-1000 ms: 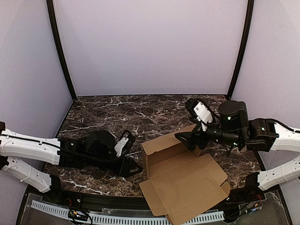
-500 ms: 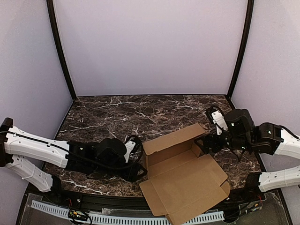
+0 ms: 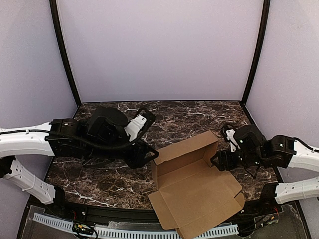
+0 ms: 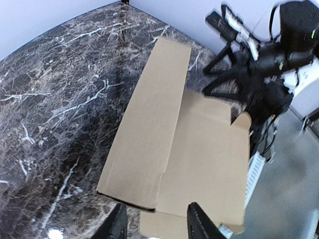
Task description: Fold the paper box
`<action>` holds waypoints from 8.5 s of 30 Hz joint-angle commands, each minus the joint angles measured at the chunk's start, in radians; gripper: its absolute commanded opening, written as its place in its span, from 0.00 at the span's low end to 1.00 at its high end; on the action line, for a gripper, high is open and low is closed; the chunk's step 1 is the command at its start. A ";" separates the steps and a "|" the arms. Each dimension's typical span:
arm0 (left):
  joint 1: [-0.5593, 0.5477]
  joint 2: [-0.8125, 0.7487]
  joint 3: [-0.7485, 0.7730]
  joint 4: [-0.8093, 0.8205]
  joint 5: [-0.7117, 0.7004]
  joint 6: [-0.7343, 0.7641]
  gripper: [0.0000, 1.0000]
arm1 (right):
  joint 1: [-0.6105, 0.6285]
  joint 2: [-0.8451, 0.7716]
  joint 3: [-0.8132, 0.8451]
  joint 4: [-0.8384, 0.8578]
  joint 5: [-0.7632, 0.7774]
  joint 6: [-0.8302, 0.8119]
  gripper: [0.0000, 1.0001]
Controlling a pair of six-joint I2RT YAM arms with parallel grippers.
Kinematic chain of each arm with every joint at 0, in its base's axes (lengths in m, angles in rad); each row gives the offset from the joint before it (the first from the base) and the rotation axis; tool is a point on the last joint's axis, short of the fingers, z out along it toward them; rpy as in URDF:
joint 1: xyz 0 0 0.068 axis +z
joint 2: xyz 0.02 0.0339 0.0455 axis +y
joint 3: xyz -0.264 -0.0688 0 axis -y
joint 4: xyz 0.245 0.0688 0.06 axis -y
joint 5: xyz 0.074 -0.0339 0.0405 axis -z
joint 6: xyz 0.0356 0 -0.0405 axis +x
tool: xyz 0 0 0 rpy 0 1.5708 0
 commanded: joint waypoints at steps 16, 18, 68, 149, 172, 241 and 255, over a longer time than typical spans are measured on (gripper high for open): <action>0.199 0.293 0.244 -0.001 0.300 0.181 0.01 | -0.044 0.205 0.180 0.159 -0.092 -0.073 0.00; 0.207 0.304 0.241 0.006 0.297 0.183 0.01 | -0.059 0.255 0.226 0.168 -0.103 -0.098 0.00; 0.362 0.210 -0.517 0.558 0.382 -0.127 0.01 | -0.159 0.487 0.740 -0.016 -0.101 -0.322 0.00; 0.061 0.419 -0.272 0.638 0.222 -0.253 0.24 | -0.664 0.495 0.348 0.302 -0.526 -0.395 0.23; 0.436 -0.420 -0.540 -0.006 0.029 -0.015 0.68 | -0.646 0.312 0.204 0.296 -0.555 -0.461 0.35; 0.872 0.094 -0.206 0.099 0.405 0.043 0.38 | -0.531 0.547 0.276 0.337 -0.385 -0.393 0.21; 0.866 0.071 -0.224 -0.033 0.435 0.163 0.28 | -0.519 0.476 0.231 0.305 -0.503 -0.655 0.26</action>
